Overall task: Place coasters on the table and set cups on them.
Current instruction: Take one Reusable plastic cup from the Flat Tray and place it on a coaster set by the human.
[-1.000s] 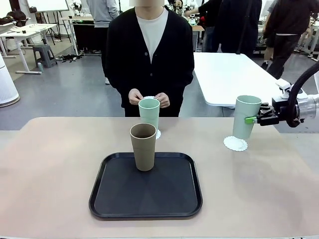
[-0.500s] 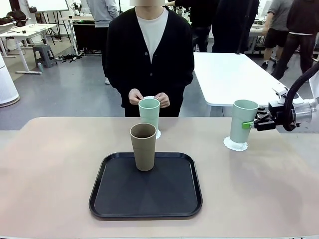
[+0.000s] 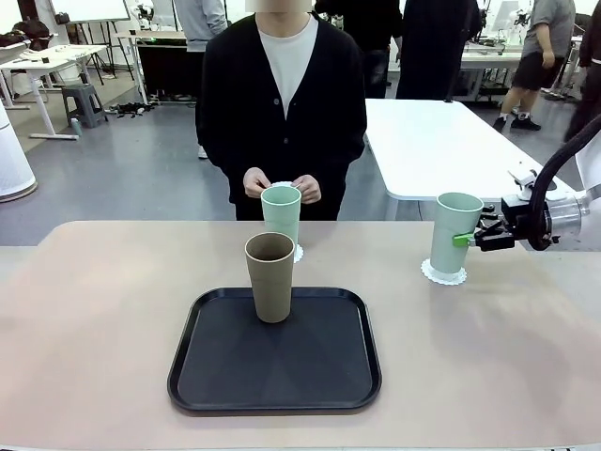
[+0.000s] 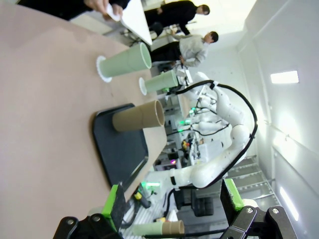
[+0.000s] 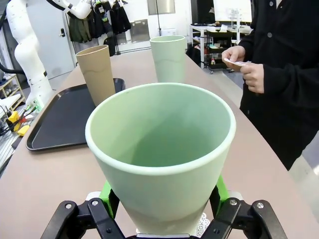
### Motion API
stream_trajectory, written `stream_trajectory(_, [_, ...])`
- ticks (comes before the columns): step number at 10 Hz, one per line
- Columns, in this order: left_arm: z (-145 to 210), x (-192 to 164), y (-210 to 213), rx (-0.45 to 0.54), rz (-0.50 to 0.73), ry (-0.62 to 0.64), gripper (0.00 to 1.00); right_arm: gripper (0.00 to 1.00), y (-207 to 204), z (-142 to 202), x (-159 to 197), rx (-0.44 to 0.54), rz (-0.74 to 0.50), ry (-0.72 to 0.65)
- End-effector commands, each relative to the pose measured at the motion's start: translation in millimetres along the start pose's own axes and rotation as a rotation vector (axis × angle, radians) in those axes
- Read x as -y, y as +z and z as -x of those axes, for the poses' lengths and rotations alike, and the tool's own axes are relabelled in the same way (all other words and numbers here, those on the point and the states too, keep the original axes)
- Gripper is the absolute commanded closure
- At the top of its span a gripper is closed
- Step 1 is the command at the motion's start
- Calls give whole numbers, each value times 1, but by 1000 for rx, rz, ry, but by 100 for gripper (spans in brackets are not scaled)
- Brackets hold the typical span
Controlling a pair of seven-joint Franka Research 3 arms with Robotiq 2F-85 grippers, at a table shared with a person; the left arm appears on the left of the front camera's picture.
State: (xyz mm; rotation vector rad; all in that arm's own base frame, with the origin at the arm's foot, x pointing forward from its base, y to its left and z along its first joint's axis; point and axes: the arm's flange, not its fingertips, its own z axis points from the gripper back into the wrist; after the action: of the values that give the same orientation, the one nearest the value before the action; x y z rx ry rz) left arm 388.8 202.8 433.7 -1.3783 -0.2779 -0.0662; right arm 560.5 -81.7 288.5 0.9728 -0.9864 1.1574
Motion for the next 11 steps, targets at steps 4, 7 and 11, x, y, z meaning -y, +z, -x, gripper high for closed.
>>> stream_trajectory(4, [0,1,0,13,2,-7,0,14,1,7,11,10,8,-5])
stream_trajectory(7, [0,1,0,13,2,-7,0,14,0,13,14,5,6,-19])
stream_trajectory(11, [0,1,0,13,2,-7,0,14,-2,17,19,7,4,-25])
